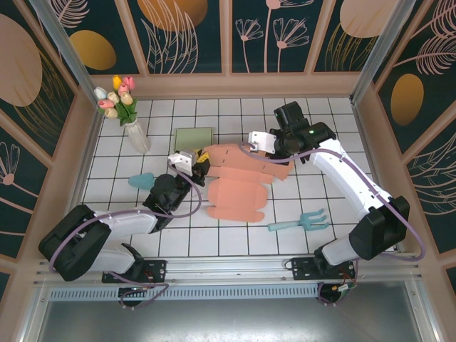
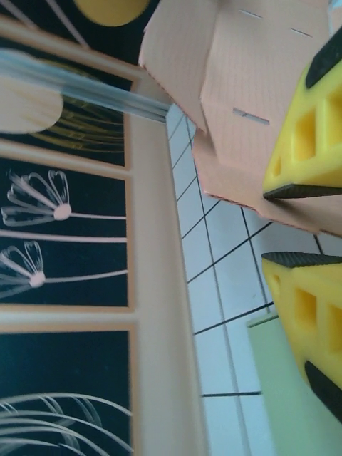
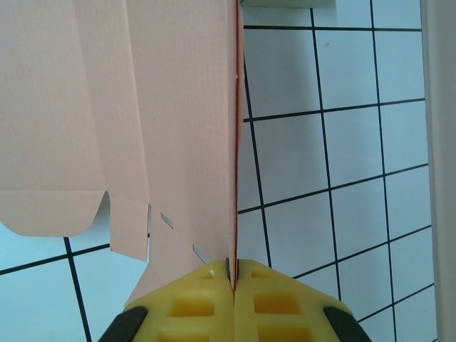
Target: Fold the paper box
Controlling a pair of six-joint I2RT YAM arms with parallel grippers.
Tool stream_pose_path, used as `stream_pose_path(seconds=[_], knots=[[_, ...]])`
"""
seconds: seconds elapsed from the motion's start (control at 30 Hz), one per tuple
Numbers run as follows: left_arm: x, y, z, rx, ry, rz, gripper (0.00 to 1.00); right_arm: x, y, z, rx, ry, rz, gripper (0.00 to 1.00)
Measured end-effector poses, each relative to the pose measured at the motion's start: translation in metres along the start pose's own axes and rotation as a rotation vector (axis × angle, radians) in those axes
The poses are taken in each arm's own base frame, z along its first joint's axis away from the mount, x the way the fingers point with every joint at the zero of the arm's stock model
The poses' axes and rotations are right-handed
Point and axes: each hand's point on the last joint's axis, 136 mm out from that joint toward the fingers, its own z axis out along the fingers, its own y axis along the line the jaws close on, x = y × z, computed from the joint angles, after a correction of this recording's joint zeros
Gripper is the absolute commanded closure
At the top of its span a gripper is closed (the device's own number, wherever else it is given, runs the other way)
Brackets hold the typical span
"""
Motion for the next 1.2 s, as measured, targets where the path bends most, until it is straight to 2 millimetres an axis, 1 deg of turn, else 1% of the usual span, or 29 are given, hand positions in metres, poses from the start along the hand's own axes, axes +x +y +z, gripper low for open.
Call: stream_pose_path(seconds=[0.1, 0.2, 0.37, 0.47, 0.53, 0.6, 0.7, 0.73, 0.83, 0.93, 1.0, 1.1, 1.2], knots=[[0.001, 0.003, -0.004, -0.018, 0.025, -0.103, 0.79, 0.002, 0.001, 0.002, -0.001, 0.009, 0.01, 1.0], [-0.006, 0.0, -0.011, -0.004, 0.032, -0.215, 0.79, 0.004, 0.003, 0.005, -0.003, 0.015, 0.019, 1.0], [-0.018, -0.009, -0.026, 0.042, 0.061, -0.381, 0.8, 0.011, 0.004, 0.011, 0.003, 0.038, 0.02, 1.0], [-0.019, -0.019, -0.031, 0.095, 0.093, -0.465, 0.84, 0.012, 0.005, 0.012, 0.004, 0.042, 0.023, 1.0], [-0.012, -0.028, -0.032, 0.13, 0.135, -0.502, 0.88, 0.012, 0.005, 0.012, 0.005, 0.041, 0.023, 1.0], [0.003, -0.044, -0.03, 0.172, 0.212, -0.525, 0.9, 0.012, 0.005, 0.012, 0.005, 0.041, 0.023, 1.0], [0.025, -0.061, -0.021, 0.201, 0.314, -0.527, 0.92, 0.012, 0.005, 0.012, 0.005, 0.041, 0.023, 1.0], [0.032, -0.063, -0.017, 0.192, 0.341, -0.522, 0.92, 0.011, 0.005, 0.013, 0.004, 0.041, 0.022, 1.0], [0.043, -0.061, -0.001, 0.145, 0.39, -0.503, 0.94, 0.012, 0.01, 0.016, -0.006, 0.046, 0.016, 1.0], [0.042, -0.054, 0.014, 0.1, 0.393, -0.497, 0.96, 0.014, 0.019, 0.019, -0.02, 0.058, 0.003, 1.0], [0.041, -0.043, 0.024, 0.062, 0.387, -0.498, 0.98, 0.015, 0.024, 0.02, -0.029, 0.062, -0.003, 1.0], [0.045, -0.031, 0.033, 0.018, 0.391, -0.498, 0.98, 0.016, 0.028, 0.018, -0.027, 0.06, -0.012, 1.0], [0.048, -0.024, 0.035, -0.011, 0.4, -0.497, 0.98, 0.018, 0.031, 0.016, -0.018, 0.057, -0.019, 1.0]])
